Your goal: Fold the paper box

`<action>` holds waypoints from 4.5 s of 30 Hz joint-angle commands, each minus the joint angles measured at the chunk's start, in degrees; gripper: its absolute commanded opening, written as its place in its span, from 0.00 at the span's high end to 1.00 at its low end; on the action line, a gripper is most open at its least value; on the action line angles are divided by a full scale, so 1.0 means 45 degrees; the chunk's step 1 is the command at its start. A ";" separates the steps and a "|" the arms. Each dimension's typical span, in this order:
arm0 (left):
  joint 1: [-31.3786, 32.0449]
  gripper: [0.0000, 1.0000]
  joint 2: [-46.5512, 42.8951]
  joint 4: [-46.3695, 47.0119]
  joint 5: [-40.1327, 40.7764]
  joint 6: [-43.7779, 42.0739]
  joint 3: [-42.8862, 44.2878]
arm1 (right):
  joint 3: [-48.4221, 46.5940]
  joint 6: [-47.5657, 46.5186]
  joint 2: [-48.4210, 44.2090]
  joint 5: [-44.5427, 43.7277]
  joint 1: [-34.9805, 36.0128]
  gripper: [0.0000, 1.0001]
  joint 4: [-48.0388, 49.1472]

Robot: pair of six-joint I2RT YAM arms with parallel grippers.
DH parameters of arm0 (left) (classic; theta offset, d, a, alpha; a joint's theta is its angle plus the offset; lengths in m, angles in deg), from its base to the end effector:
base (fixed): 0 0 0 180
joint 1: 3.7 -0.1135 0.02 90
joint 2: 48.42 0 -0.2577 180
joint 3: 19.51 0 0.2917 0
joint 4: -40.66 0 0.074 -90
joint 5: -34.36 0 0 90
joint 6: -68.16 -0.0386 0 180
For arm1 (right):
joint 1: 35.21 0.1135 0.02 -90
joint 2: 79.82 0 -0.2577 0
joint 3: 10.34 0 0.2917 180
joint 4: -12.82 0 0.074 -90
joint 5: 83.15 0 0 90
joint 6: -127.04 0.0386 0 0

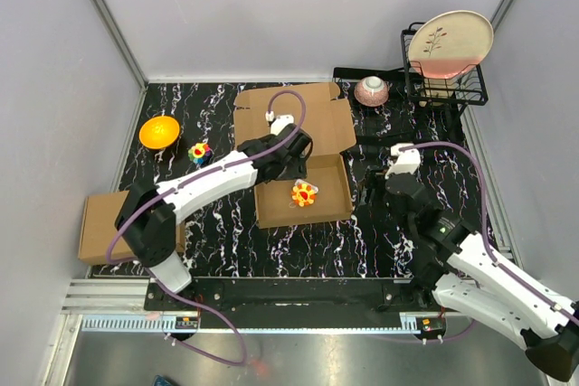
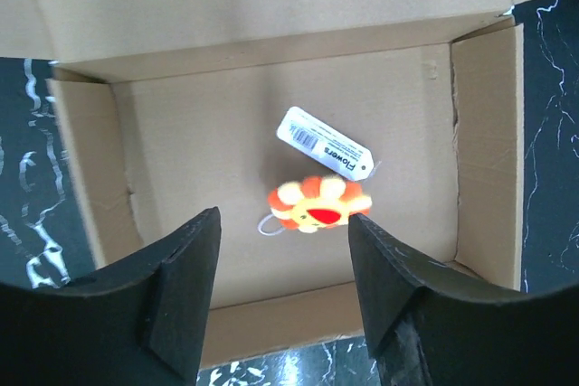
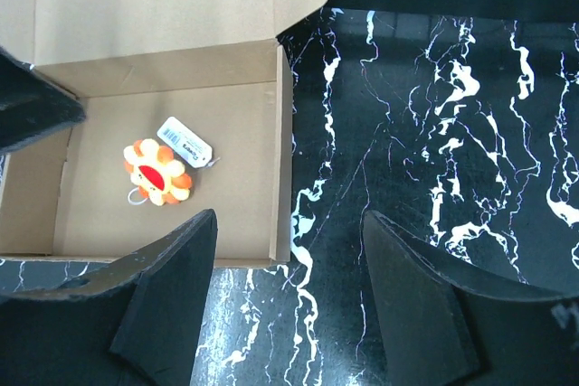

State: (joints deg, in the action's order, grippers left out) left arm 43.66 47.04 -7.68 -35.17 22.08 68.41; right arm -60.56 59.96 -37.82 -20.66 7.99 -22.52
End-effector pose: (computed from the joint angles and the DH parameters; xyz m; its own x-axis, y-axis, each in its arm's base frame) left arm 0.2778 -0.2818 0.2406 -0.7898 -0.1016 -0.6049 0.0117 0.9835 -0.1805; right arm 0.1679 0.1332 0.2783 -0.4258 0.0740 -0.9018 -0.1538 0.9762 0.1527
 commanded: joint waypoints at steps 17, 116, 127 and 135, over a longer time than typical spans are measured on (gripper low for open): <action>-0.1302 0.43 -0.6854 0.1522 0.1760 0.0885 -0.5884 | -0.0814 -0.0230 0.7169 -0.0820 0.0088 0.34 0.3456; -0.7807 0.24 -0.8674 0.3612 -0.3963 -0.1849 -0.6002 | -0.4856 0.1392 1.1760 1.1386 -0.7862 0.37 1.0215; -0.8023 0.25 -0.8265 0.3788 -0.4197 -0.1870 -0.6138 | -0.5189 0.0690 1.3068 1.1133 -0.7881 0.36 0.9706; -0.8062 0.25 -0.8089 0.3925 -0.4217 -0.1870 -0.6295 | -0.5130 0.0786 1.3830 1.1249 -0.7862 0.39 0.9940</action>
State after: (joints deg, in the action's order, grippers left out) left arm 7.81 10.26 6.86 -52.92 14.34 40.35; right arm -82.04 63.98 23.03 29.03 -27.29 20.61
